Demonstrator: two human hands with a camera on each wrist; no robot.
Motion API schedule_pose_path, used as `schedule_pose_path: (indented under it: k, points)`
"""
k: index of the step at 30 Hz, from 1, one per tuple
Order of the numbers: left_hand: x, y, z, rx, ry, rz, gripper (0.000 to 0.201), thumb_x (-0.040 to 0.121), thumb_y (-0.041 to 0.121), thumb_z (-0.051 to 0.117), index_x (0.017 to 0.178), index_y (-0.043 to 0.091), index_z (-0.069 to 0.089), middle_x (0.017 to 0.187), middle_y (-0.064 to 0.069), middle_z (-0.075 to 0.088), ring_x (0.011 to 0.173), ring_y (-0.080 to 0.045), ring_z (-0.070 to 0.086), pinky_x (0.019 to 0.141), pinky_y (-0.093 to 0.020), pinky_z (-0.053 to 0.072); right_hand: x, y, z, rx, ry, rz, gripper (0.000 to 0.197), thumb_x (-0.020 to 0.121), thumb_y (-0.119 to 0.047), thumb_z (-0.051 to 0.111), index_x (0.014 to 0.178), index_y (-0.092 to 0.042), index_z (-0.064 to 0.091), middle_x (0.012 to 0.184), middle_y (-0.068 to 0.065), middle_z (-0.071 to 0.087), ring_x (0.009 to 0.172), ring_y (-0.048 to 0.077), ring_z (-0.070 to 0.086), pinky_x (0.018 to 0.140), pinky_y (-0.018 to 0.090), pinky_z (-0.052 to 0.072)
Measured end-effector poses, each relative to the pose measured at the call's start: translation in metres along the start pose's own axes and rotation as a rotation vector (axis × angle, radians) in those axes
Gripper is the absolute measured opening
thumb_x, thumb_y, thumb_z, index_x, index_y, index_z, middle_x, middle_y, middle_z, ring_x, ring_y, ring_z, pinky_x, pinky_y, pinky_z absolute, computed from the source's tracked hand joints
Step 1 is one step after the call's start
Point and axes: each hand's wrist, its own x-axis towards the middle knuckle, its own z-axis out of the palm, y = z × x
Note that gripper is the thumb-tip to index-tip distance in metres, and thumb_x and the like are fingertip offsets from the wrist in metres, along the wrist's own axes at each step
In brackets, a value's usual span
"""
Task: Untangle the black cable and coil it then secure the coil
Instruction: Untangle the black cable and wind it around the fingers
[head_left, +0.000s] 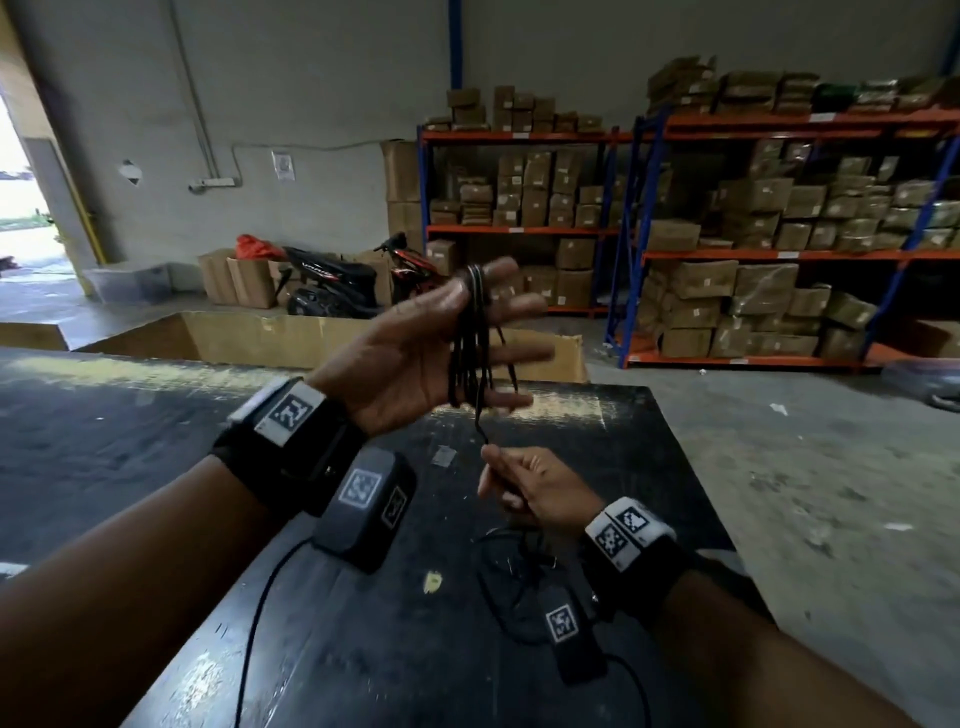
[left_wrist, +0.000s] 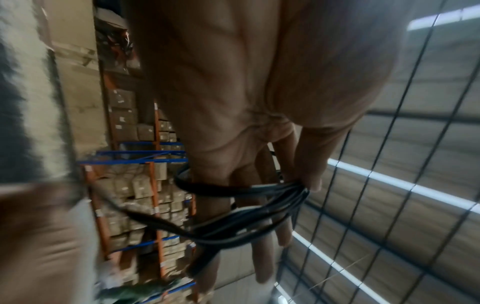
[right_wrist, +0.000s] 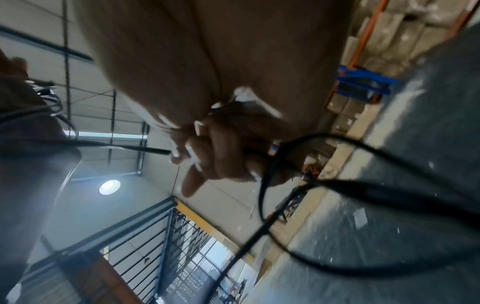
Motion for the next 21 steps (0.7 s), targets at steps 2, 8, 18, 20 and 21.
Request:
schedule_pose_path:
  k: [2, 8, 18, 20, 21]
  points:
    - [-0.013, -0.019, -0.003, -0.007, -0.028, -0.095, 0.051, 0.105, 0.020, 0.042, 0.155, 0.017, 0.042, 0.141, -0.018, 0.063, 0.124, -0.044, 0.064, 0.102, -0.069, 0.048, 0.009, -0.002, -0.012, -0.178, 0.131, -0.012, 0.044, 0.101, -0.042, 0.053, 0.074, -0.010, 0.068, 0.057, 0.017, 0.057, 0.041, 0.009, 0.043, 0.045, 0.030, 0.032]
    - [-0.045, -0.068, -0.012, 0.163, -0.022, -0.320, 0.048, 0.104, 0.012, 0.048, 0.153, 0.014, 0.047, 0.135, -0.023, 0.067, 0.126, -0.054, 0.058, 0.111, -0.076, 0.030, 0.005, -0.032, -0.041, -0.574, 0.340, -0.109, 0.045, 0.083, -0.051, 0.073, 0.062, -0.013, 0.059, 0.060, 0.007, 0.061, 0.058, 0.025, 0.055, 0.058, 0.044, 0.047]
    - [-0.057, -0.100, -0.018, 0.214, 0.209, -0.384, 0.042, 0.106, 0.003, 0.043, 0.146, 0.008, 0.053, 0.130, -0.035, 0.066, 0.115, -0.041, 0.071, 0.090, -0.044, 0.060, -0.027, -0.078, -0.026, -0.829, 0.278, -0.264, 0.032, 0.089, -0.043, 0.071, 0.072, -0.016, 0.066, 0.059, -0.008, 0.058, 0.055, 0.007, 0.052, 0.055, 0.025, 0.039]
    - [-0.059, -0.098, -0.021, 0.193, 0.245, -0.353, 0.041, 0.105, 0.004, 0.043, 0.144, 0.008, 0.057, 0.127, -0.031, 0.069, 0.113, -0.041, 0.072, 0.090, -0.046, 0.061, -0.036, -0.079, -0.021, -0.823, 0.237, -0.257, 0.030, 0.093, -0.039, 0.067, 0.075, -0.015, 0.069, 0.059, -0.009, 0.058, 0.054, 0.003, 0.050, 0.055, 0.023, 0.038]
    - [-0.060, -0.097, -0.024, 0.181, 0.264, -0.326, 0.040, 0.105, 0.006, 0.044, 0.142, 0.008, 0.058, 0.126, -0.029, 0.070, 0.114, -0.042, 0.071, 0.093, -0.050, 0.060, -0.040, -0.078, -0.018, -0.801, 0.206, -0.246, 0.028, 0.095, -0.035, 0.065, 0.078, -0.015, 0.071, 0.060, -0.010, 0.058, 0.055, 0.001, 0.051, 0.056, 0.022, 0.037]
